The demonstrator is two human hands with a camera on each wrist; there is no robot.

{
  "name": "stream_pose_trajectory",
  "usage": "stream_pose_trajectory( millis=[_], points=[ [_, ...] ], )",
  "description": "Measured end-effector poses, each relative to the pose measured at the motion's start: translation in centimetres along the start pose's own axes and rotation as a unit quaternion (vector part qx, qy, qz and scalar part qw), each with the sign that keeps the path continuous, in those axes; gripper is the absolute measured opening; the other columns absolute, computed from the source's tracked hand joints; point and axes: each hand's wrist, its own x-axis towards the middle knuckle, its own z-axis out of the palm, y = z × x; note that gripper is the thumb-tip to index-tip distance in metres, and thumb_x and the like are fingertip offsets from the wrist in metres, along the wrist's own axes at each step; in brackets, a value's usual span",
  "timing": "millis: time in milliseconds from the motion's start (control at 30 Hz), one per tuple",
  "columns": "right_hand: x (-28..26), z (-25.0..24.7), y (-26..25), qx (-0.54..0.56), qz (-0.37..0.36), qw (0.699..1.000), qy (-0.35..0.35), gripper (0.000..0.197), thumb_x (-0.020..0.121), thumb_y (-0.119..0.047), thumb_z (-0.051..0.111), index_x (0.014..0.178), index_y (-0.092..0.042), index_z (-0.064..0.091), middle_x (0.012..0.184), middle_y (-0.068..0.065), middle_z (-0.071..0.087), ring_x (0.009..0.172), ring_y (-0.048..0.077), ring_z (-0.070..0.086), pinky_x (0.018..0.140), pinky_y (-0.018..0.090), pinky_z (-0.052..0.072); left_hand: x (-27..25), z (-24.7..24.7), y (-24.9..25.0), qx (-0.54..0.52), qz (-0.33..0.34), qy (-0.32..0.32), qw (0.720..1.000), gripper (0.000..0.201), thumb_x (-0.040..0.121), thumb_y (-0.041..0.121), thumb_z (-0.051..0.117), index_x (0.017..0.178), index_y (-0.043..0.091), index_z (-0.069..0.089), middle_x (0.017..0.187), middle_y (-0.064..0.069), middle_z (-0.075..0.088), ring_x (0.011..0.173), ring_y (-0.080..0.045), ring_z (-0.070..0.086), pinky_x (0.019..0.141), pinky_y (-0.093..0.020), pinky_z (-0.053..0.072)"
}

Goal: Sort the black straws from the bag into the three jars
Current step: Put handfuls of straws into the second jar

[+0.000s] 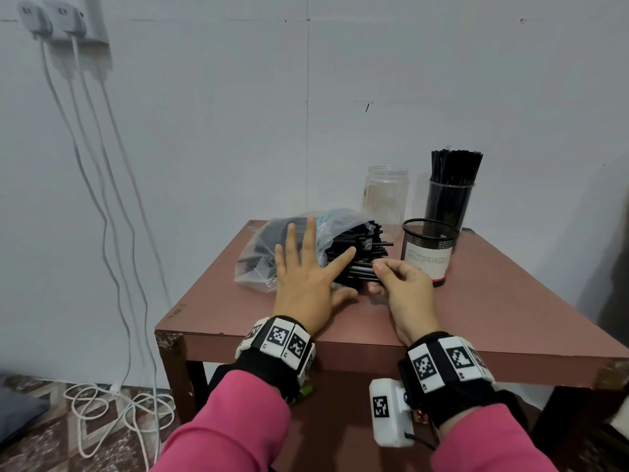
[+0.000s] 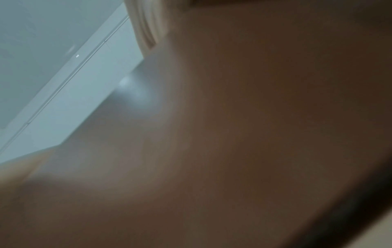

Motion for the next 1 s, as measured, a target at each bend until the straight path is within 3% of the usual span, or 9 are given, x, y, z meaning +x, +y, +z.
stream_pose_trajectory(
  millis=[100, 200, 300, 400, 467, 567, 667, 800, 1000],
  points=[
    [-0.5, 0.1, -0.5, 0.014, 0.0, 1.0, -0.023, 0.012, 0.093, -0.008, 0.061, 0.087, -0.016, 0.068, 0.074, 0.004, 0.065, 0.049, 0.005, 0.055, 0.057, 0.026, 0.05, 0.1, -0.2, 0.2, -0.02, -0.029, -0.04, 0.999, 0.055, 0.085, 0.053, 0.061, 0.137, 0.048, 0.043, 0.161, -0.012, -0.009, 0.144, -0.044, -0.012, 0.114, -0.061, -0.002],
    [-0.8, 0.3, -0.8, 0.016, -0.002, 0.999, -0.035, 0.013, 0.092, -0.007, 0.061, 0.086, -0.016, 0.068, 0.073, 0.006, 0.064, 0.049, 0.005, 0.055, 0.055, 0.027, 0.049, 0.1, -0.2, 0.2, -0.017, -0.057, -0.069, 0.996, 0.046, 0.09, 0.052, 0.055, 0.133, 0.043, 0.047, 0.16, -0.011, -0.012, 0.145, -0.041, -0.001, 0.116, -0.059, 0.009],
    [-0.9, 0.4, -1.2, 0.048, 0.001, 0.998, -0.045, 0.011, 0.09, -0.004, 0.063, 0.095, -0.014, 0.065, 0.083, 0.008, 0.065, 0.052, 0.006, 0.058, 0.056, 0.024, 0.052, 0.1, 0.1, 0.2, -0.014, -0.052, -0.055, 0.997, 0.038, 0.089, 0.048, 0.057, 0.125, 0.036, 0.052, 0.16, -0.014, -0.001, 0.141, -0.041, 0.02, 0.11, -0.057, 0.023],
    [-0.8, 0.5, -1.4, 0.104, 0.025, 0.993, -0.043, 0.044, 0.081, 0.0, 0.071, 0.117, -0.013, 0.049, 0.097, 0.006, 0.066, 0.066, 0.013, 0.064, 0.063, 0.026, 0.056, 0.0, 0.2, 0.2, -0.009, -0.054, -0.014, 0.998, 0.027, 0.087, 0.04, 0.064, 0.11, 0.026, 0.059, 0.156, -0.019, 0.02, 0.125, -0.043, 0.042, 0.096, -0.058, 0.039],
    [-0.6, 0.8, -1.4, 0.16, 0.06, 0.985, -0.039, 0.051, 0.079, 0.004, 0.07, 0.122, -0.01, 0.045, 0.1, 0.007, 0.066, 0.08, 0.016, 0.067, 0.066, 0.024, 0.058, -0.1, 0.2, 0.2, -0.009, -0.061, 0.007, 0.998, 0.023, 0.083, 0.038, 0.068, 0.098, 0.022, 0.061, 0.15, -0.022, 0.033, 0.112, -0.043, 0.052, 0.085, -0.057, 0.045],
    [-0.6, 2.1, -1.6, 0.264, 0.118, 0.957, -0.033, 0.029, 0.082, 0.007, 0.066, 0.108, 0.0, 0.058, 0.089, 0.007, 0.067, 0.076, 0.012, 0.066, 0.063, 0.017, 0.055, 0.0, 0.2, 0.2, -0.005, -0.065, 0.018, 0.998, 0.022, 0.079, 0.036, 0.074, 0.09, 0.022, 0.062, 0.141, -0.024, 0.045, 0.099, -0.043, 0.06, 0.075, -0.055, 0.049],
    [-0.9, 4.1, -1.2, 0.287, 0.108, 0.952, 0.01, 0.012, 0.084, 0.003, 0.066, 0.084, -0.007, 0.061, 0.07, 0.0, 0.061, 0.056, 0.005, 0.057, 0.051, 0.013, 0.048, 0.0, 0.3, 0.0, -0.005, -0.058, 0.039, 0.998, 0.019, 0.082, 0.039, 0.067, 0.093, 0.024, 0.063, 0.14, -0.024, 0.046, 0.097, -0.043, 0.06, 0.075, -0.053, 0.049],
    [-1.0, 5.1, 0.2, 0.221, 0.064, 0.97, 0.077, 0.005, 0.087, -0.008, 0.068, 0.091, -0.011, 0.065, 0.066, -0.001, 0.055, 0.051, 0.007, 0.045, 0.047, 0.015, 0.04, -0.1, 0.3, 0.1, -0.014, -0.047, 0.012, 0.999, 0.024, 0.086, 0.042, 0.059, 0.105, 0.029, 0.062, 0.15, -0.02, 0.033, 0.112, -0.043, 0.052, 0.088, -0.055, 0.043],
    [-1.5, 4.5, -0.5, 0.259, -0.014, 0.949, 0.18, 0.005, 0.09, -0.007, 0.062, 0.095, -0.008, 0.062, 0.073, -0.006, 0.065, 0.05, 0.002, 0.044, 0.048, 0.014, 0.038, -0.2, 0.1, 0.2, 0.008, -0.048, 0.004, 0.999, 0.036, 0.067, 0.037, 0.083, 0.095, 0.025, 0.065, 0.141, -0.023, 0.046, 0.1, -0.043, 0.06, 0.076, -0.053, 0.05]
  ],
)
